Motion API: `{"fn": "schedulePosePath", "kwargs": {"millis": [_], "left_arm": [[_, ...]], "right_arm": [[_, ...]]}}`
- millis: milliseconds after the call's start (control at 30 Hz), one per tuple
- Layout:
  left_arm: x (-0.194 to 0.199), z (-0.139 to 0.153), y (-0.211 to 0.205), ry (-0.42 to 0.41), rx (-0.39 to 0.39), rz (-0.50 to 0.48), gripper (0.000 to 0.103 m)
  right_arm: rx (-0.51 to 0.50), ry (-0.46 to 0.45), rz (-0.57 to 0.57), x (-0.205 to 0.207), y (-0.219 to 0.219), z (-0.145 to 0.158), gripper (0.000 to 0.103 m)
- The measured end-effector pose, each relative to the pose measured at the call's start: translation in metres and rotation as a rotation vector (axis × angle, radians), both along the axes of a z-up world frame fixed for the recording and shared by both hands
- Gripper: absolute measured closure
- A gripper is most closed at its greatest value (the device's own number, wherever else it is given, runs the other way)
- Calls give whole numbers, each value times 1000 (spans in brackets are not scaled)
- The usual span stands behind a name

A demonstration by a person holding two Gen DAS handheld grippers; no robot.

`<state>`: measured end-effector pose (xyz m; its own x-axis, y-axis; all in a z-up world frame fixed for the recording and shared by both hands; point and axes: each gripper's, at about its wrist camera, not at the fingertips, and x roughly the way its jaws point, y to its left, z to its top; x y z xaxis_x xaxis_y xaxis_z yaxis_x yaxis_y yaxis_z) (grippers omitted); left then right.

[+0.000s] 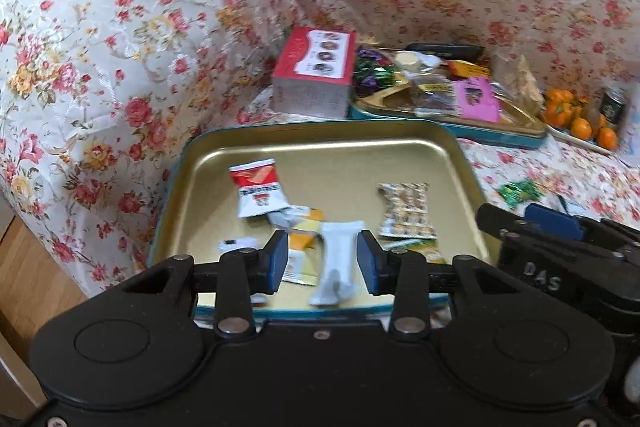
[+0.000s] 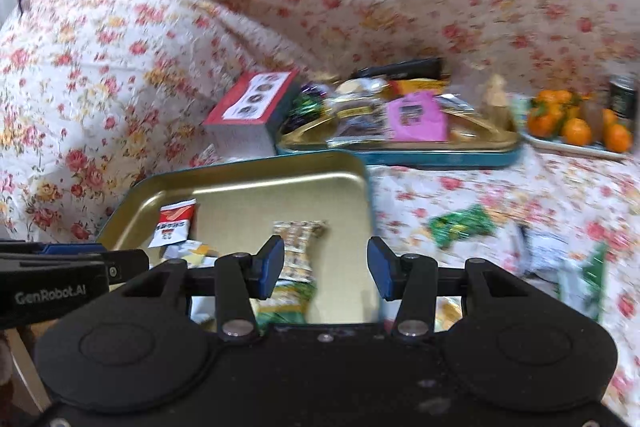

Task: Organize snacks
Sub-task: 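Withdraw both tools from the tray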

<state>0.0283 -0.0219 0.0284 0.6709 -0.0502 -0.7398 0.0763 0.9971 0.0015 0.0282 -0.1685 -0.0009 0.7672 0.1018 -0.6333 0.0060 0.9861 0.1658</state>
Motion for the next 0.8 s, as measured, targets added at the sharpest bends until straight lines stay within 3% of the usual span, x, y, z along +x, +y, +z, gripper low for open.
{"fn": "schedulePosePath", "kwargs": {"millis": [200,433,800], "left_arm": [[-23,-3,-35,-28,2,-92,55],[-37,-19,-78,-11,-10,-185,55],[-41,-48,-122,20,23,-259,55]], "right_arm": [[6,-36,-129,-44,-43,-1,54],[-66,-1,-251,-75,-78,-23,54],[-98,61,-323,-96,-109,-61,54]]}}
